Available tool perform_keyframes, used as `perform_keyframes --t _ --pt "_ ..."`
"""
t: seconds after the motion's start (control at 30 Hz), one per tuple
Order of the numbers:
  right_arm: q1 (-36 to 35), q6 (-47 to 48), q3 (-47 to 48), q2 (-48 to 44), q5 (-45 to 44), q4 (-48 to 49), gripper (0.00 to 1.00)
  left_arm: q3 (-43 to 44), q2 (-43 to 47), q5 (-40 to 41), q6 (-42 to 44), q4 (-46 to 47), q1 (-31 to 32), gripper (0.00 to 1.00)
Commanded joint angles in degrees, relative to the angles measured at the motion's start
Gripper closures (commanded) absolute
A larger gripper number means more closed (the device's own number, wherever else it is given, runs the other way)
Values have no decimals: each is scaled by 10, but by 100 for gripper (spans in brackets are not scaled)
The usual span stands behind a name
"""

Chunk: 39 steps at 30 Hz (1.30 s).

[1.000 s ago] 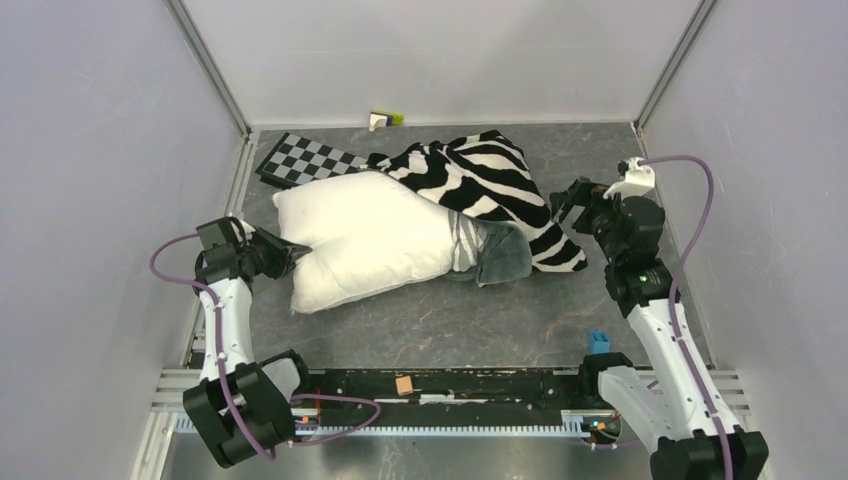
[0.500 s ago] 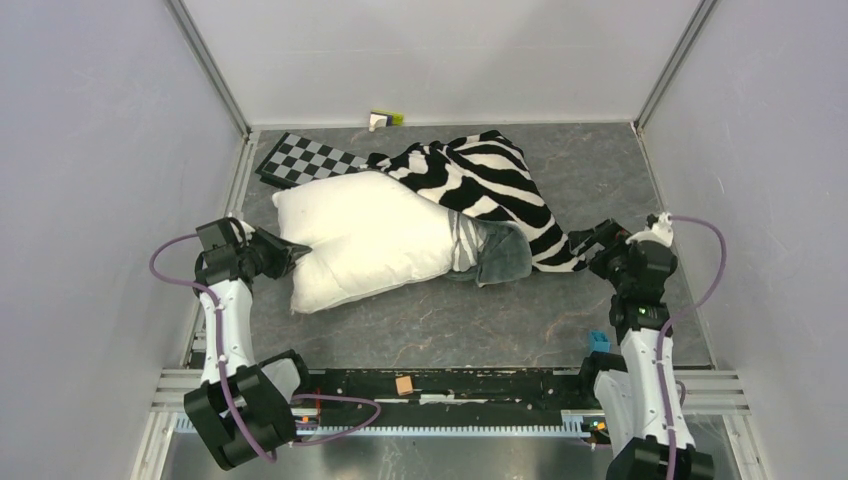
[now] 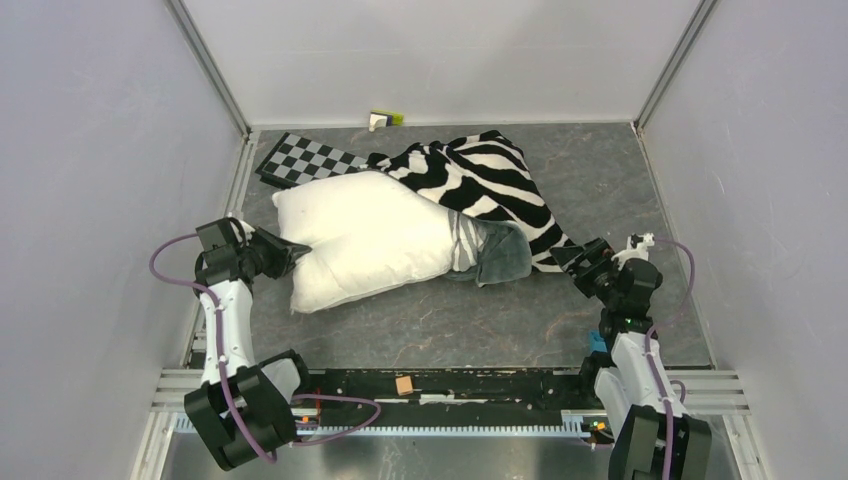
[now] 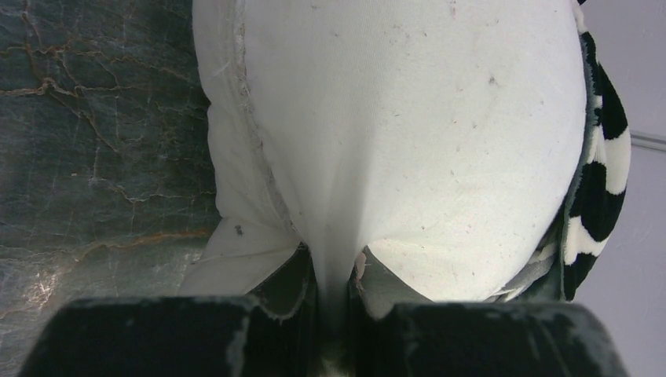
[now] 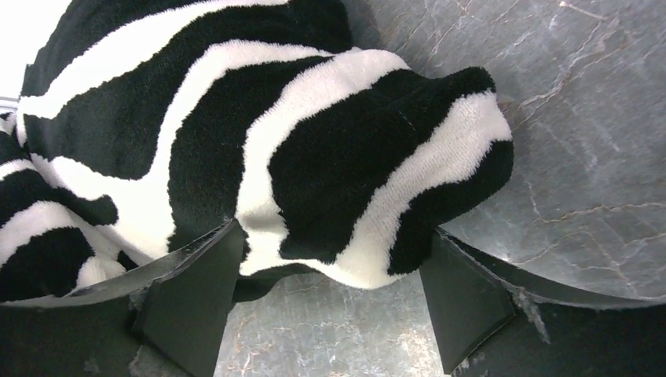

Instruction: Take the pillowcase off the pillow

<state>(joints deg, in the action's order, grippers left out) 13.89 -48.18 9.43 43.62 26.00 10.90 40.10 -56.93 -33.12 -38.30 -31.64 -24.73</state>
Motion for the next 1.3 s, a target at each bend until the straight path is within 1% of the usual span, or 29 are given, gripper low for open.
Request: perform_keyframes --t 0.0,0.03,0.1,0.13,0.17,0.2,0.27,0.33,0.4,0.47,0.5,0.63,0.7,0.8,0.9,0.93,1.0,1.07,1.1,1.13,1.17,1.2,1.23,1.27 --pt "2 -20 -14 5 8 88 27 6 19 16 8 47 -13 98" --pt "2 -16 -10 -1 -3 90 42 7 19 16 8 46 -13 98" --pt "3 1 2 -13 -31 98 68 6 19 18 8 46 -13 98" --pt "3 13 12 -17 -55 101 85 7 20 18 8 46 -13 98" --pt "3 27 27 -15 -78 92 98 6 21 19 8 46 -13 98" --pt "5 42 45 -9 -104 79 100 8 22 21 7 45 -14 98" --pt "9 78 97 8 -152 37 100 10 28 34 11 37 -20 98" --pt "17 104 149 15 -204 -26 100 13 44 53 14 24 -34 98" --pt "31 118 185 6 -273 -76 100 20 59 82 17 6 -44 98" --pt "45 126 215 -12 -348 -106 100 29 74 117 19 -12 -51 98" --pt "48 128 228 -21 -382 -130 100 40 88 136 23 -25 -59 98" --pt "58 132 282 -48 -531 -192 100 73 185 272 14 -54 -65 98" --pt "61 121 294 -58 -582 -212 100 69 202 306 -9 -47 -65 98" --pt "66 97 298 -72 -655 -229 100 69 171 313 -26 -37 -65 98" --pt "69 81 311 -80 -736 -253 100 108 118 337 -31 -71 -68 98" --pt "69 78 313 -82 -749 -257 100 119 107 357 -35 -80 -68 98" --pt "70 74 315 -84 -752 -255 100 126 102 377 -46 -79 -69 98" --pt "70 88 312 -75 -720 -234 100 129 101 384 -54 -69 -69 98" --pt "70 95 313 -65 -695 -227 100 131 100 373 -56 -64 -69 98" --pt "69 120 314 -55 -644 -209 100 132 97 355 -55 -56 -68 97" --pt "70 160 312 -48 -578 -179 98 132 96 311 -48 -39 -68 95" --pt "69 184 308 -39 -493 -150 92 129 94 263 -39 -19 -67 85" --pt "70 195 305 -30 -413 -130 83 133 90 223 -36 -13 -65 67" --pt "69 203 300 -24 -341 -107 64 139 87 200 -36 -18 -58 42"
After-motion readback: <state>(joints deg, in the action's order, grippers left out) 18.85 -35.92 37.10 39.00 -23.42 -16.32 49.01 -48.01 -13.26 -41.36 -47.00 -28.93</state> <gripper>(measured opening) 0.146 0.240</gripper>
